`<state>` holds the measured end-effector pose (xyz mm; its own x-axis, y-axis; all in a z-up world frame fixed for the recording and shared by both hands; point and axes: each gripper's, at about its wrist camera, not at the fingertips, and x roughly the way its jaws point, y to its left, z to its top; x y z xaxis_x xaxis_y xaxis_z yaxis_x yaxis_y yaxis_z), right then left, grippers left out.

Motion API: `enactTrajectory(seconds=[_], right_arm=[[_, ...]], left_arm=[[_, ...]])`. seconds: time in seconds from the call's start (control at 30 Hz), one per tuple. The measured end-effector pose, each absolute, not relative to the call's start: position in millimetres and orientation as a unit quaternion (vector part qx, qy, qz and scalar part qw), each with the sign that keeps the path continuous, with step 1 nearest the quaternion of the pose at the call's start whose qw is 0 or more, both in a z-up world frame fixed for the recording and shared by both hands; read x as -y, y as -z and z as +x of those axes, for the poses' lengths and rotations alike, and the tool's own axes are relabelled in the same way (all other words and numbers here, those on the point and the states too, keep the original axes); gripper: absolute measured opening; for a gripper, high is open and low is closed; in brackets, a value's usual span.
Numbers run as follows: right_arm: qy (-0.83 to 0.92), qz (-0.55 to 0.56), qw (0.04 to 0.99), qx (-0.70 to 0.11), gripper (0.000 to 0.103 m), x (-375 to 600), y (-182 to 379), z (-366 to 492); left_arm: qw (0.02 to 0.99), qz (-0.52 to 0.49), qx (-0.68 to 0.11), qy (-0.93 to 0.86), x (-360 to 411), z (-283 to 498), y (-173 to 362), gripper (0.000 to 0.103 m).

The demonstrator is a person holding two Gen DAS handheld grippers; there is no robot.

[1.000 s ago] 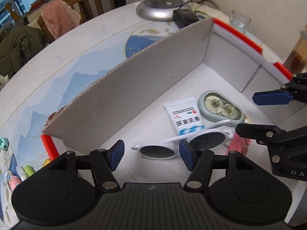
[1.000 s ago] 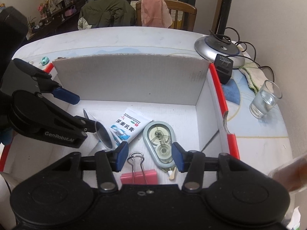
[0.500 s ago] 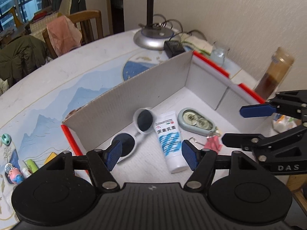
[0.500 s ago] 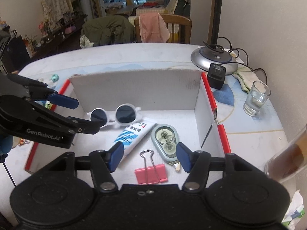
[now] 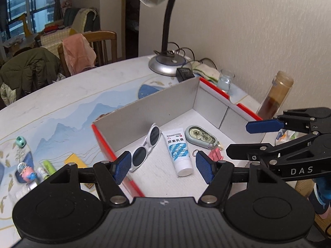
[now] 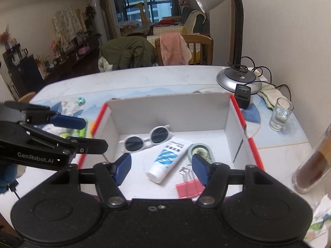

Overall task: Organize rigid objects
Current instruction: 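Withdraw both tools from the box back toward the mat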

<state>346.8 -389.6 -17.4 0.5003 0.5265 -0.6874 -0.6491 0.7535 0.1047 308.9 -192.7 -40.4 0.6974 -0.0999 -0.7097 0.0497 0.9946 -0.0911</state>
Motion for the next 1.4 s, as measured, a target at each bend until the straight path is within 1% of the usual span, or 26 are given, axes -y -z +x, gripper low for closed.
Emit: enactTrajectory(seconds=[0.13,0.23,0.33,0.43,0.47,0.5,0.7,0.83,1.13,1.2,1.23,1.4], right_arm=[[-0.346,-0.063,0.865,-0.358,0.073,385.8,11.8,332.5],[-0.348,-0.051,0.866,-0.356,0.075,379.2,10.2,321.2],[-0.348,-0.048,0.866,-0.355,0.081,368.7,9.7,309.6],[-0.348,-0.046,0.865,-0.359,0.082,355.5,9.4,300.1],[-0.348,-0.043,0.865,-0.360,0.083,351.5,9.1,296.9],[-0.349,-0.040,0.864,-0.360,0.083,347.4,8.6,293.5],[-0.355,-0.022,0.864,-0.356,0.088,322.1,5.7,274.1],[-0.361,-0.014,0.865,-0.347,0.093,305.1,3.9,262.0],[-0.364,-0.016,0.863,-0.349,0.096,263.7,7.0,239.9],[-0.363,-0.020,0.863,-0.351,0.096,253.7,8.6,235.3],[-0.362,-0.022,0.863,-0.352,0.096,249.1,9.4,233.7],[-0.357,-0.031,0.863,-0.355,0.096,226.8,12.8,229.1]], left_arm=[[0.928,-0.041,-0.369,0.032,179.5,286.4,34.3,0.068],[0.931,-0.048,-0.361,0.022,167.5,270.0,30.7,0.076],[0.934,-0.047,-0.354,0.015,155.1,253.7,29.5,0.076],[0.934,-0.053,-0.353,0.011,141.6,240.6,29.8,0.077],[0.934,-0.056,-0.354,0.009,135.9,235.7,30.1,0.081],[0.933,-0.059,-0.355,0.006,130.2,230.9,30.5,0.083],[0.932,-0.072,-0.354,-0.007,93.8,204.3,32.4,0.083],[0.934,-0.084,-0.348,-0.014,67.3,187.6,33.0,0.087],[0.936,-0.089,-0.338,-0.043,12.4,153.2,37.2,0.088],[0.937,-0.091,-0.335,-0.043,0.8,146.6,40.3,0.095],[0.937,-0.092,-0.333,-0.042,-4.9,144.3,42.5,0.103],[0.942,-0.087,-0.323,-0.042,-23.5,135.0,55.1,0.103]])
